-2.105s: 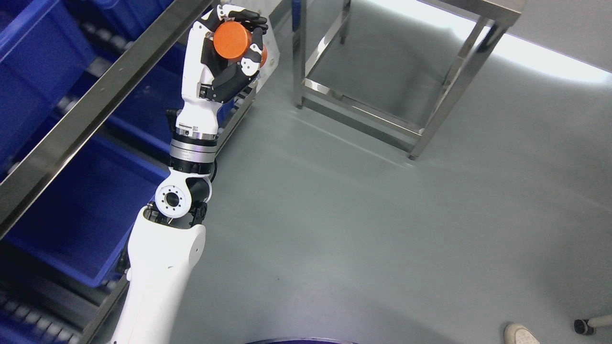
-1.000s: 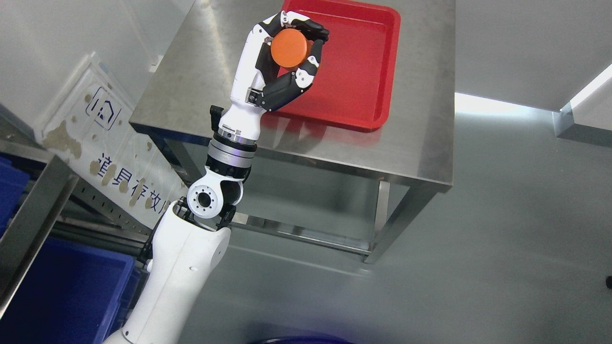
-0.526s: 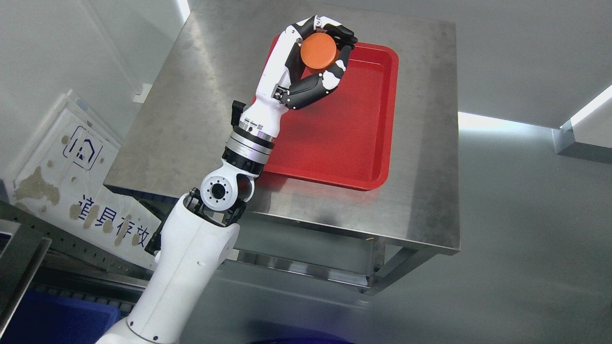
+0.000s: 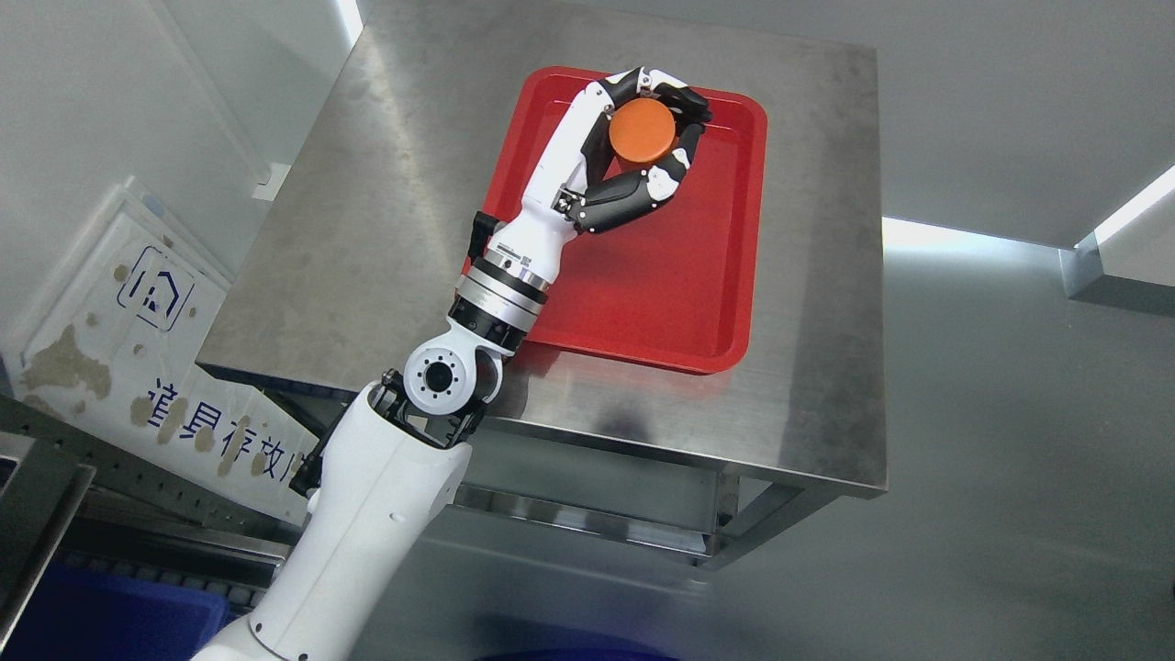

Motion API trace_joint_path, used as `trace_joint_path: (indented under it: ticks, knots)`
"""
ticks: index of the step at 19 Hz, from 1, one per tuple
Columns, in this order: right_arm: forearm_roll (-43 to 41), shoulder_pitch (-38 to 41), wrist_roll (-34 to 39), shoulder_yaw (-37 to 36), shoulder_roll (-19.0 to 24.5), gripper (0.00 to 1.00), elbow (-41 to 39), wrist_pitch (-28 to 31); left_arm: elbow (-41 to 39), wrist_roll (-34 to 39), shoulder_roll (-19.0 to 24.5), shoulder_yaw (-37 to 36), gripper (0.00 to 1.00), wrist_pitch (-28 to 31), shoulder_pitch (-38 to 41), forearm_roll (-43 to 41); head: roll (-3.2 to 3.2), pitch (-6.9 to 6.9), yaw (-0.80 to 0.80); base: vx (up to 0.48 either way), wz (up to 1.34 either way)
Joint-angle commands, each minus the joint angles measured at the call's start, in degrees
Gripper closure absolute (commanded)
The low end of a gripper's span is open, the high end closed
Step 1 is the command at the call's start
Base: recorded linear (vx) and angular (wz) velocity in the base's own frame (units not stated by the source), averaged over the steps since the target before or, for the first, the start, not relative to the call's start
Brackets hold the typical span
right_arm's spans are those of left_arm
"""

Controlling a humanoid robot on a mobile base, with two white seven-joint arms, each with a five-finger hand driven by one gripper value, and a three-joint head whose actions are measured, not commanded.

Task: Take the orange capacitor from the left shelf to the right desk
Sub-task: 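Lower the held capacitor into the red tray with the left hand, then open the left hand to release the capacitor upright in the tray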

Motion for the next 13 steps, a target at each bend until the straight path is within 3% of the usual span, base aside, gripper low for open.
trace_joint_path:
  ticks: [1, 2, 4, 12, 13]
  knots:
    - [0.00, -0.10, 0.03, -0.62, -1.00, 0.00, -1.93, -0.20, 1.08, -0.02, 1.00, -0.43, 0.84, 1.43, 0.74, -0.17, 0.00, 0.00, 0.00, -0.012, 0.00]
    - [0.00, -0.01, 0.03, -0.62, -1.00, 0.00, -1.93, -0.11, 1.17, 0.07, 1.00, -0.25, 0.71, 1.70, 0.65, -0.17, 0.00, 0.00, 0.00, 0.000, 0.00]
    - [0.00, -0.10, 0.03, -0.62, -1.00, 0.00, -1.93, -0.11, 1.17, 0.51, 1.00, 0.27, 0.33, 1.53, -0.05, -0.17, 0.00, 0.00, 0.00, 0.000, 0.00]
    - [0.00, -0.10, 0.03, -0.62, -1.00, 0.00, -1.93, -0.11, 0.91, 1.21, 1.00, 3.26, 0.01, -0.92, -2.25, -0.08, 0.00, 0.00, 0.00, 0.000, 0.00]
    - [0.00, -0.10, 0.03, -0.62, -1.00, 0.00, -1.93, -0.20, 0.56, 1.21, 1.00, 3.79, 0.01, -1.89, -2.60, -0.08, 0.00, 0.00, 0.00, 0.000, 0.00]
